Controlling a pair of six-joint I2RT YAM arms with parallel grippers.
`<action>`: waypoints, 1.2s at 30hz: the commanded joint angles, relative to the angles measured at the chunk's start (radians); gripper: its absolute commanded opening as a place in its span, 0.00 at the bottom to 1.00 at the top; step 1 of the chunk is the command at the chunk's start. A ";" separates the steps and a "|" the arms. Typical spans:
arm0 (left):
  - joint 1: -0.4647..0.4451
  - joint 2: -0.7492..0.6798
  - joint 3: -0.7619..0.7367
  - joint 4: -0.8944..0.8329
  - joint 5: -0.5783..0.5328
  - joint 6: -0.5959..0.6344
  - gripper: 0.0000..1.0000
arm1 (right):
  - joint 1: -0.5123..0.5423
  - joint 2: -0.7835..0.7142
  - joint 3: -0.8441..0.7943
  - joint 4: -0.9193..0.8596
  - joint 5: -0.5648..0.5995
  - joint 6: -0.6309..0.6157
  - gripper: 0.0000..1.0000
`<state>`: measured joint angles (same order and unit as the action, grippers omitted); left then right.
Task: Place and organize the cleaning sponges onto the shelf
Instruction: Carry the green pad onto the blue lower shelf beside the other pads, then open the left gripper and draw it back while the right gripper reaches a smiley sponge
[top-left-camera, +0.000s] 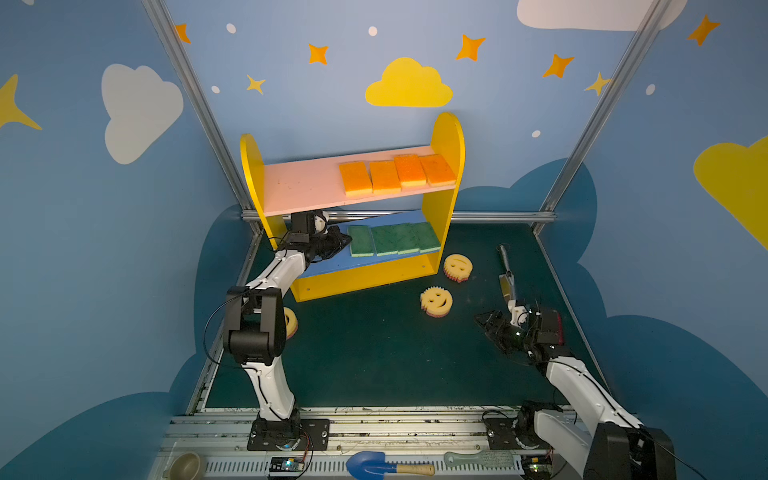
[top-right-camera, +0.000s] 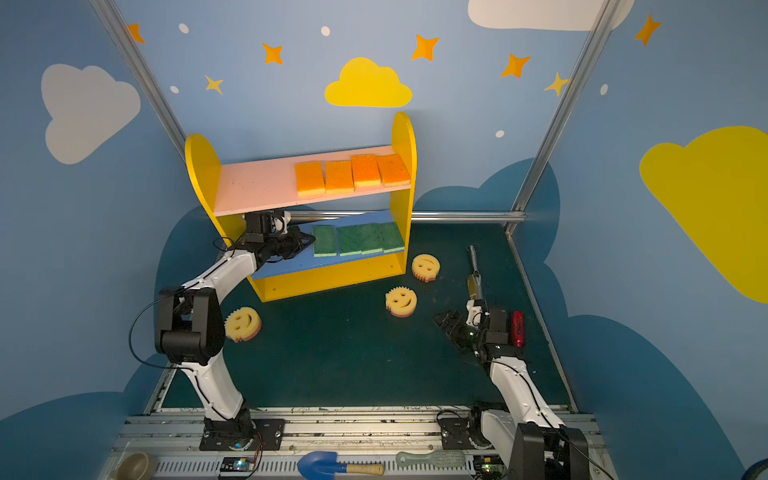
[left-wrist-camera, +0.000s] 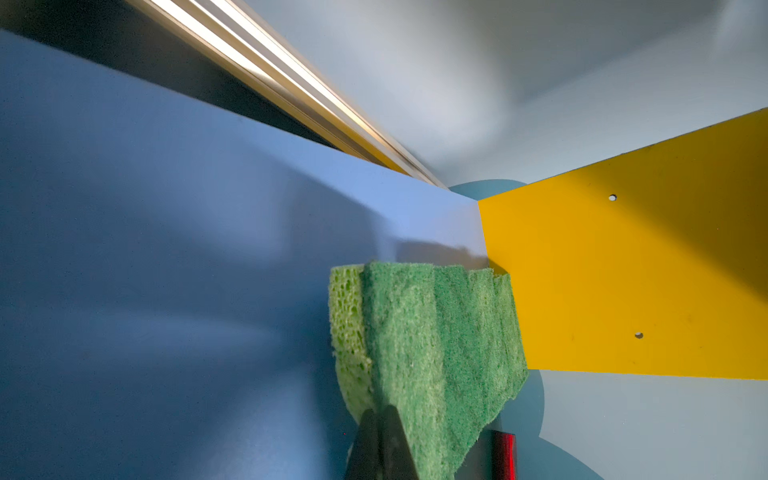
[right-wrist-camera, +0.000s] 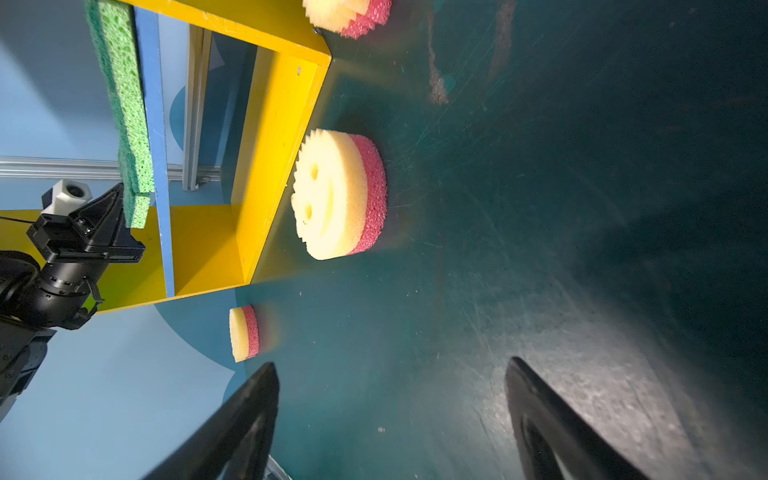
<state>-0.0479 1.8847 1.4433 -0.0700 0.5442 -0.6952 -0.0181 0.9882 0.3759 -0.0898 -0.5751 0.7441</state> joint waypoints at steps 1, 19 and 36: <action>-0.013 0.019 -0.001 -0.002 0.012 0.024 0.06 | -0.002 -0.005 0.027 0.008 -0.014 -0.005 0.84; -0.023 -0.049 -0.068 -0.020 -0.065 0.043 0.75 | -0.001 -0.025 0.026 -0.009 -0.007 -0.014 0.84; -0.094 -0.391 -0.336 0.042 -0.157 0.058 1.00 | 0.033 -0.037 0.044 -0.025 0.079 -0.067 0.72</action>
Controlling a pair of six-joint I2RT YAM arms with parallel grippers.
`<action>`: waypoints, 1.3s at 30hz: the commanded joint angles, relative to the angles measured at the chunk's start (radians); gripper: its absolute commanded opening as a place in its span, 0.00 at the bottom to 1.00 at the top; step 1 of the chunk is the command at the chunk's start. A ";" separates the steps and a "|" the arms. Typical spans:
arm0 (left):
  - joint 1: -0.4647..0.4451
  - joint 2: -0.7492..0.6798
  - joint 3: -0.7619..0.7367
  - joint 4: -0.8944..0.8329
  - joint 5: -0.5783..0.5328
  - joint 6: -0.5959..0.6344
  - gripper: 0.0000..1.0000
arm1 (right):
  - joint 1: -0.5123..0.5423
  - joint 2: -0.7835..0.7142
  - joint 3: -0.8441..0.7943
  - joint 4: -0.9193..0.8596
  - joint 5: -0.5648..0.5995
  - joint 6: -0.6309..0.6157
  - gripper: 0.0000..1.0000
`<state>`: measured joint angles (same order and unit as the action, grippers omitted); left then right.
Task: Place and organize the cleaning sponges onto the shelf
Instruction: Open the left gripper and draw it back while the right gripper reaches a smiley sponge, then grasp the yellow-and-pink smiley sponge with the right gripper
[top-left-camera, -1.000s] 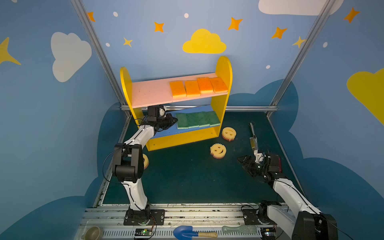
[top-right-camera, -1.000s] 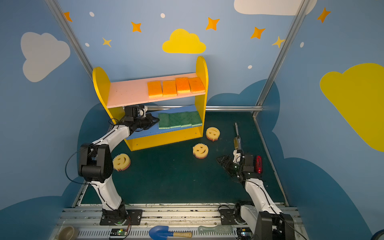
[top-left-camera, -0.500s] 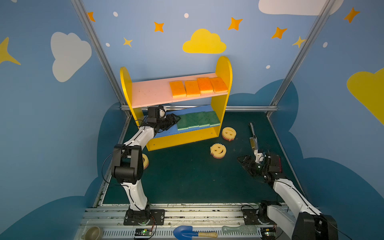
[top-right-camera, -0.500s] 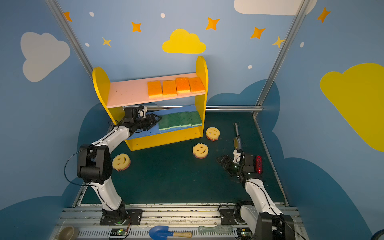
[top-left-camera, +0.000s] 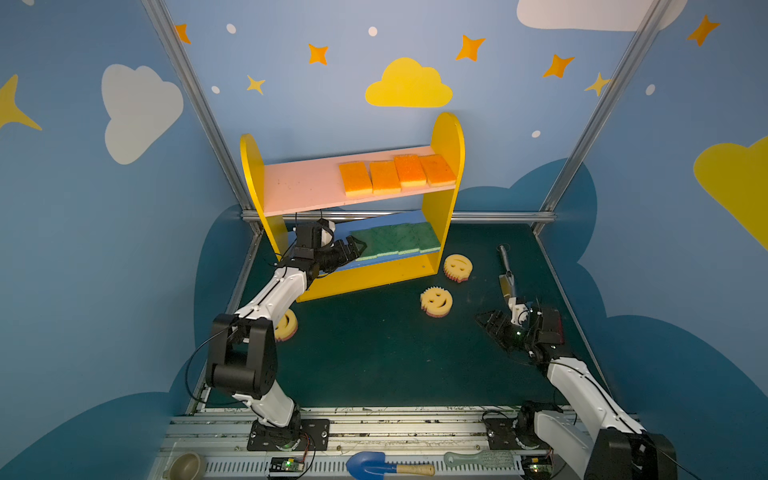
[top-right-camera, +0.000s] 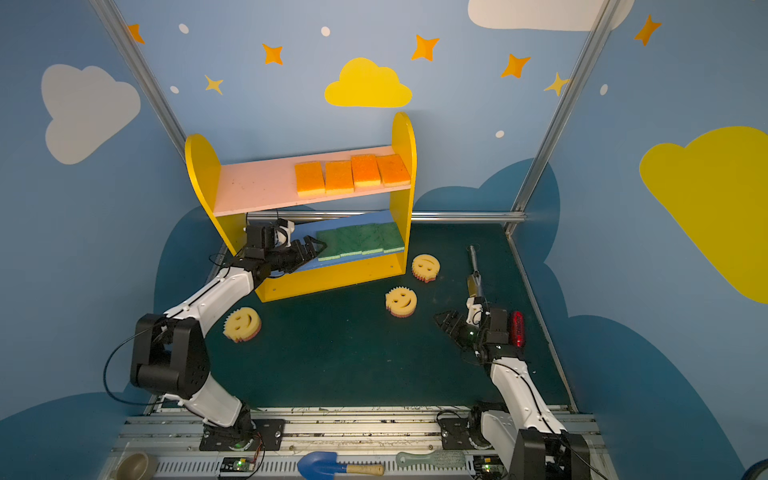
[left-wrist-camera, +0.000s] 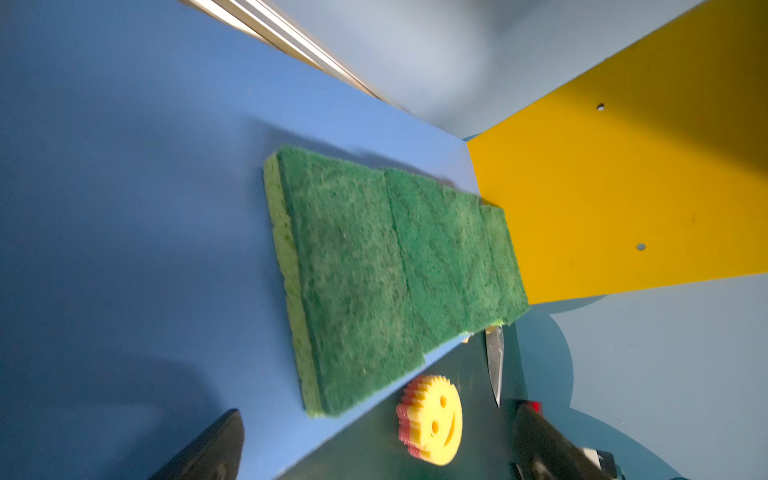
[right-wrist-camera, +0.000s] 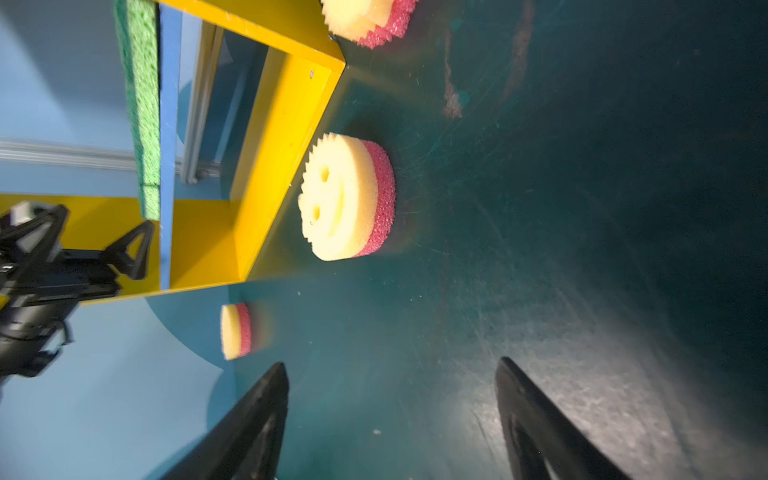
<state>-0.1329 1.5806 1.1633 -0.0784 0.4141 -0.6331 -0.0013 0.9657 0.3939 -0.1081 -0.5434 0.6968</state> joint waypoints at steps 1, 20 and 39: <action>-0.019 -0.125 -0.099 0.077 -0.035 -0.016 1.00 | 0.029 -0.017 0.029 -0.004 0.071 -0.016 0.70; -0.400 -0.224 -0.539 0.332 -0.215 0.011 0.41 | 0.226 0.545 0.387 -0.015 0.142 0.016 0.72; -0.408 -0.144 -0.628 0.444 -0.242 0.044 0.72 | 0.287 0.816 0.556 -0.017 0.218 0.055 0.50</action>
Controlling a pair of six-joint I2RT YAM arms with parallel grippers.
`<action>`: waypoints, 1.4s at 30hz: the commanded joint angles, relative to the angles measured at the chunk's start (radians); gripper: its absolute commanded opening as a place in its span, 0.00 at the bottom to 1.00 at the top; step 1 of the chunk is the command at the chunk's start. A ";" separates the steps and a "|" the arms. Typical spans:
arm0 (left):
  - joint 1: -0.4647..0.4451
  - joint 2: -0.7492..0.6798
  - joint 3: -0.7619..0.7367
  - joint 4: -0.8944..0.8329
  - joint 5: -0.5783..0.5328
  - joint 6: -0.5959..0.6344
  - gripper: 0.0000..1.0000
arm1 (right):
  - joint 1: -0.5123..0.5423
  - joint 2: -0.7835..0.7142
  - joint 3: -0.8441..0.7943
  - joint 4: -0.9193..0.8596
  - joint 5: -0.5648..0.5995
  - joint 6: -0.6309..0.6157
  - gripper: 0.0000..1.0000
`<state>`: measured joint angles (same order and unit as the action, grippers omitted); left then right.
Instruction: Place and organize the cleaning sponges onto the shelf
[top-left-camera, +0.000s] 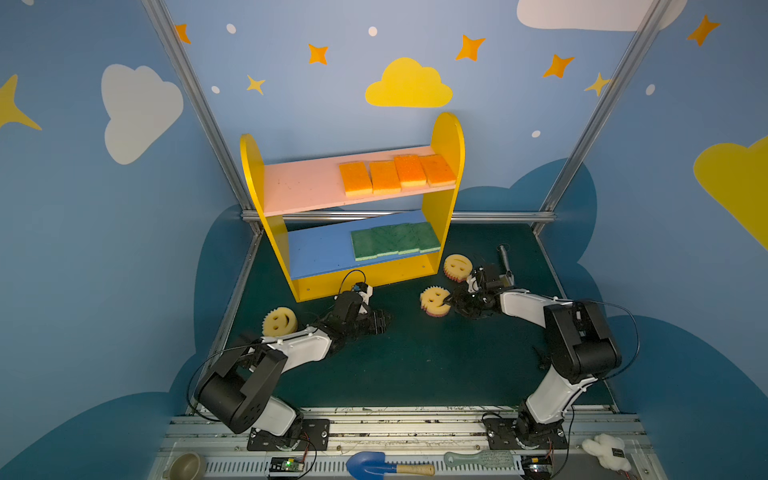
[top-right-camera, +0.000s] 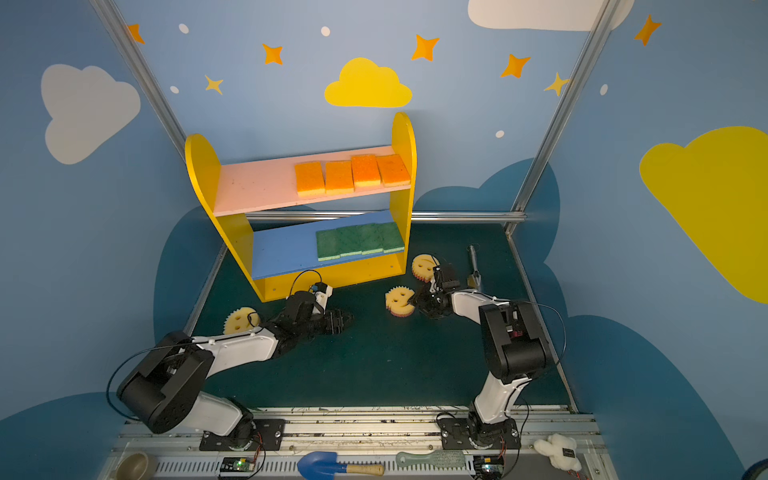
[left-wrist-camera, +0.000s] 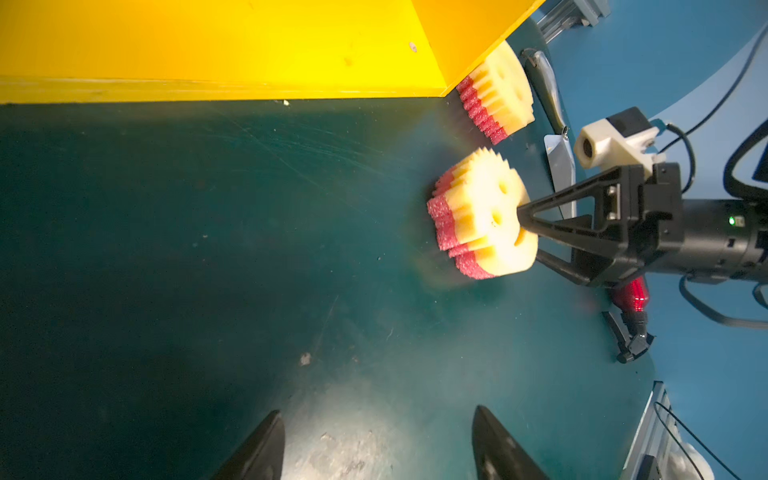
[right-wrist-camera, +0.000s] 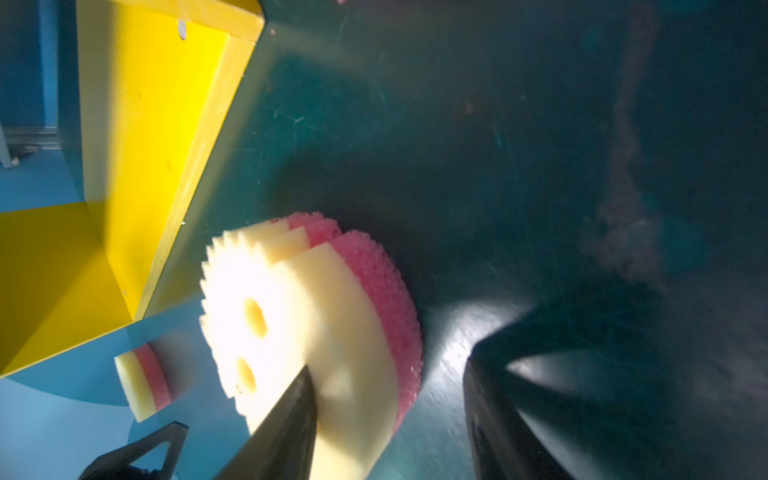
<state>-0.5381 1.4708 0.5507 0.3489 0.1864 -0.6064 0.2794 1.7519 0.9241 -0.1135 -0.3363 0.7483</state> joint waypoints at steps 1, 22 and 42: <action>-0.002 -0.050 -0.020 0.009 -0.017 0.019 0.72 | 0.007 0.038 0.031 -0.011 0.011 0.005 0.47; -0.002 -0.403 -0.130 -0.188 -0.104 0.020 0.77 | 0.074 0.051 0.029 0.159 0.024 0.207 0.12; 0.004 -0.544 -0.204 -0.245 -0.125 0.033 0.78 | 0.118 0.145 0.143 0.278 0.191 0.349 0.15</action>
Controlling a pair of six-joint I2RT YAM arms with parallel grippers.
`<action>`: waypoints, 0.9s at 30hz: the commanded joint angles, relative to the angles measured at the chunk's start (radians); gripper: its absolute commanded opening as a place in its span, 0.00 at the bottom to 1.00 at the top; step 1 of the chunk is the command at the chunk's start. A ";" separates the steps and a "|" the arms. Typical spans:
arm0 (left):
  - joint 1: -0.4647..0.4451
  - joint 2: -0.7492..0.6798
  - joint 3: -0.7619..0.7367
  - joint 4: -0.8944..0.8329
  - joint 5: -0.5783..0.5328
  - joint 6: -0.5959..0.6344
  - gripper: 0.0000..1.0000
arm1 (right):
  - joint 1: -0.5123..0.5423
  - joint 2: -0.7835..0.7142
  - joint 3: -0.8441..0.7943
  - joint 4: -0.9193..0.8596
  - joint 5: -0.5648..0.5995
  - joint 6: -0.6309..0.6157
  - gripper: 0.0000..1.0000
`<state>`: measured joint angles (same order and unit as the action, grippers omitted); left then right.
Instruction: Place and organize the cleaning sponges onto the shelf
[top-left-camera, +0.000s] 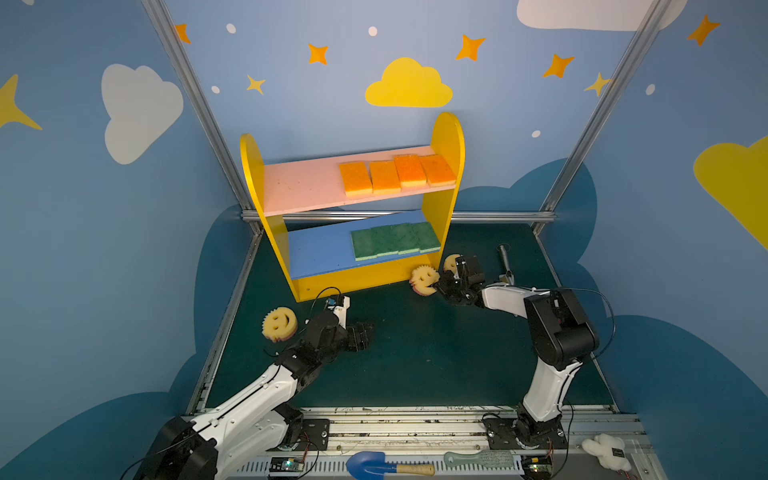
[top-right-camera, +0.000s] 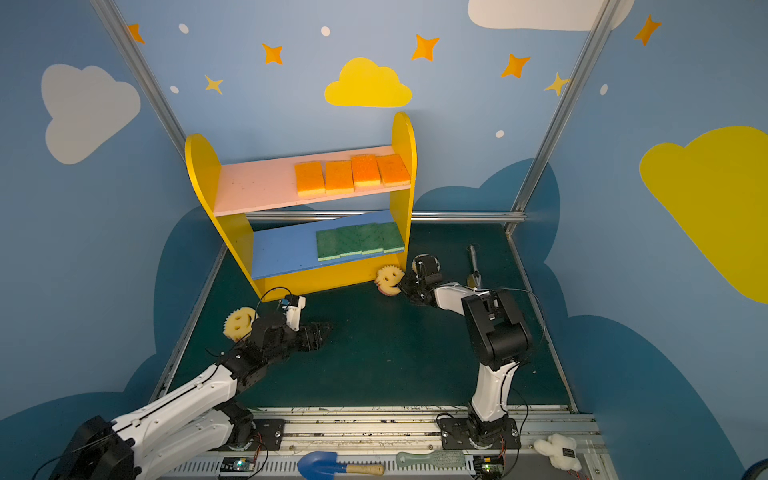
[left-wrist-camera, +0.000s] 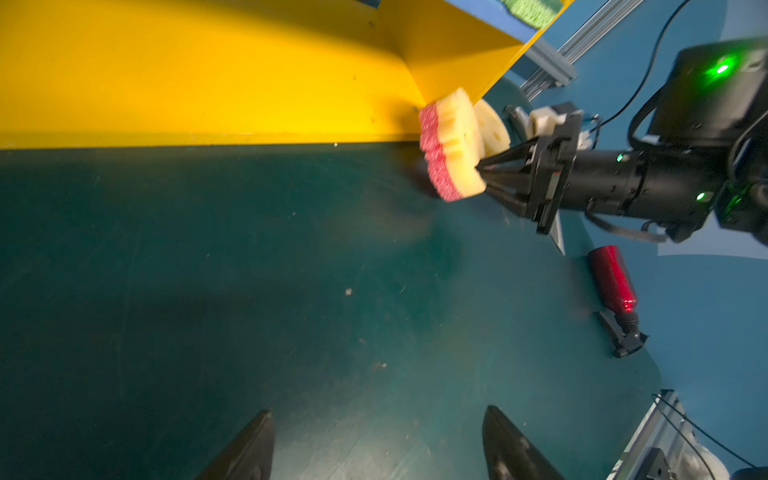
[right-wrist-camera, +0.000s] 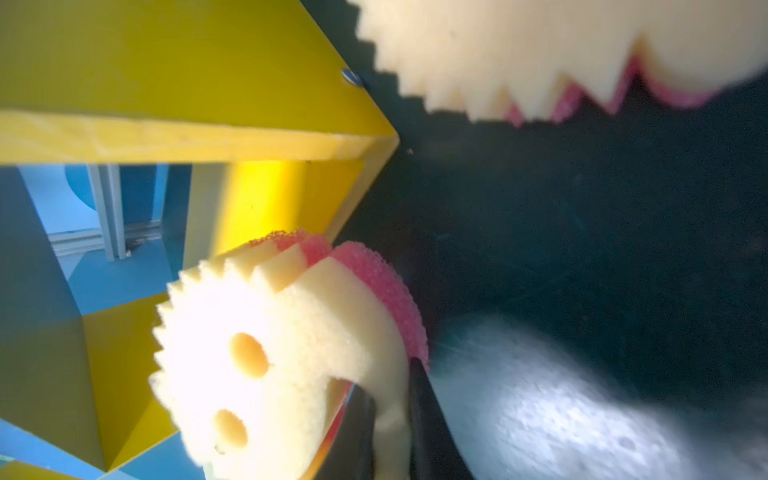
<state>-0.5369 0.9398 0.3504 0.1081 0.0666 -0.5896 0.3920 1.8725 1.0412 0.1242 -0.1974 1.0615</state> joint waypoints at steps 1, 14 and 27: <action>0.003 -0.012 -0.004 -0.005 -0.004 0.017 0.78 | 0.005 0.034 0.031 0.047 0.053 0.043 0.16; 0.011 -0.006 -0.027 0.016 0.002 0.012 0.78 | 0.022 0.163 0.176 0.033 0.014 0.041 0.47; 0.012 0.010 -0.014 0.022 0.009 0.002 0.78 | 0.042 0.003 0.070 -0.020 0.043 -0.099 0.78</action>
<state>-0.5285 0.9554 0.3286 0.1253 0.0685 -0.5880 0.4286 1.9423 1.1378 0.1211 -0.1711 1.0065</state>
